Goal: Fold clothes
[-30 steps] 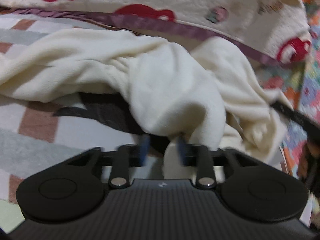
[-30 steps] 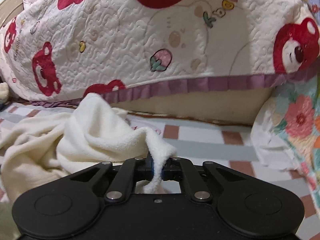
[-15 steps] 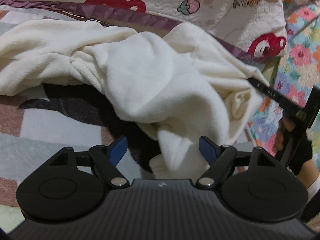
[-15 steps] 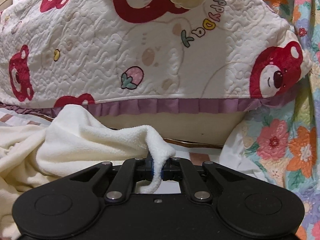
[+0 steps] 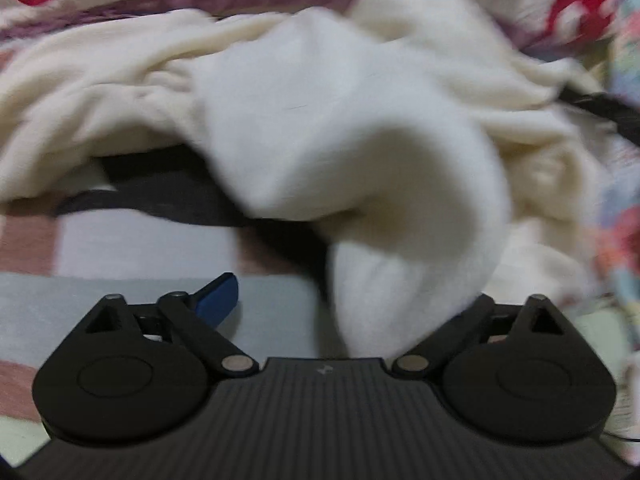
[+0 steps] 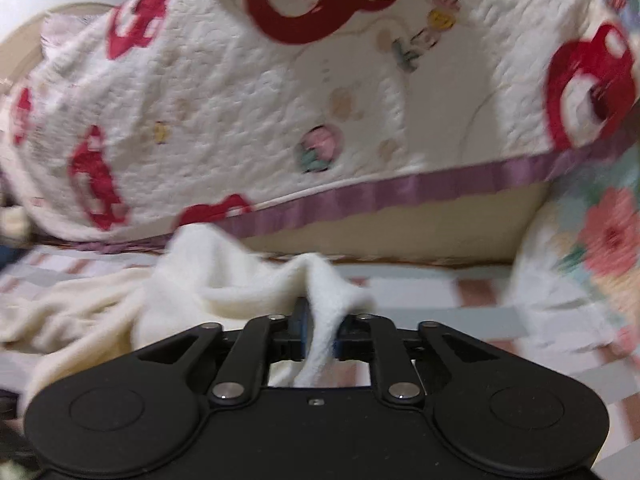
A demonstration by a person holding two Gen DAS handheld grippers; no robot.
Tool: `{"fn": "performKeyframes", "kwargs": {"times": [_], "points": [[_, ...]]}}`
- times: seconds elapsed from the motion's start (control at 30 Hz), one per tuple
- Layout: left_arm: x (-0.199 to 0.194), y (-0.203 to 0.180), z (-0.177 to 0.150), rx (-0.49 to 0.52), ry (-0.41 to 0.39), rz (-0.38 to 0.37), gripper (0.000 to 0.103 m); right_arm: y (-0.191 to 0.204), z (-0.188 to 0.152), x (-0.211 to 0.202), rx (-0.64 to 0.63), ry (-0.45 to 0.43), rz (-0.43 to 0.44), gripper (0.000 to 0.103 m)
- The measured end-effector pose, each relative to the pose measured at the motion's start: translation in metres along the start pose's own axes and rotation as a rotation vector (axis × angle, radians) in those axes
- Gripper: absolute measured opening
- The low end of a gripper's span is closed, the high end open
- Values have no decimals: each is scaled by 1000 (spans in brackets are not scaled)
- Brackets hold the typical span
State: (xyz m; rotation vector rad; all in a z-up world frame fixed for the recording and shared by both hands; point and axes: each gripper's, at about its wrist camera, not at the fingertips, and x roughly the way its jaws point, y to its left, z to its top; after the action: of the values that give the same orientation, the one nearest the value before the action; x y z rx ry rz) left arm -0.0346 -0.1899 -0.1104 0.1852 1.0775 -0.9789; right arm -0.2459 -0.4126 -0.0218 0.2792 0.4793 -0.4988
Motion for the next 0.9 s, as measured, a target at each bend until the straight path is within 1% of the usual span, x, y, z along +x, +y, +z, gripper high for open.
{"fn": "performKeyframes", "kwargs": {"times": [0.07,0.1,0.13,0.17,0.2,0.27,0.33,0.37,0.4,0.43,0.47,0.53,0.57,0.6,0.7,0.8,0.9], "points": [[-5,7,4,-24,-30,16,41,8,-13,-4,2,17,82,49],[-8,8,5,-21,-49,30,29,12,-21,-5,-5,31,110,55],[-11,8,5,-15,-64,48,13,16,-30,-3,-32,63,112,65],[-14,8,5,-8,-80,66,13,21,-40,-1,-58,95,114,71],[-17,7,5,-2,-95,83,13,26,-50,1,-84,128,116,73],[-26,12,5,-24,-130,102,11,35,-69,5,-137,192,119,77],[-35,17,4,-54,-167,118,10,44,-88,9,-190,257,123,77],[-37,19,4,-62,-180,129,9,48,-97,11,-216,281,118,76],[-38,19,3,-53,-180,146,8,50,-101,13,-240,267,87,73],[-35,14,4,-23,-160,176,7,51,-104,14,-265,254,58,45],[-29,6,4,25,-137,217,7,50,-100,14,-295,245,38,13],[-24,-10,4,127,-125,289,7,50,-91,13,-353,222,-3,11],[-28,-13,7,139,-131,307,7,47,-80,8,-358,184,-27,11],[-34,-13,11,134,-141,316,7,42,-63,1,-349,145,-43,11],[-70,-8,31,52,-215,304,7,17,-7,-24,-312,39,-59,10],[-110,-10,44,66,-305,353,7,-9,39,-46,-293,-31,-52,10],[-146,-12,52,81,-367,402,7,-27,69,-56,-325,-80,-82,10]]}}
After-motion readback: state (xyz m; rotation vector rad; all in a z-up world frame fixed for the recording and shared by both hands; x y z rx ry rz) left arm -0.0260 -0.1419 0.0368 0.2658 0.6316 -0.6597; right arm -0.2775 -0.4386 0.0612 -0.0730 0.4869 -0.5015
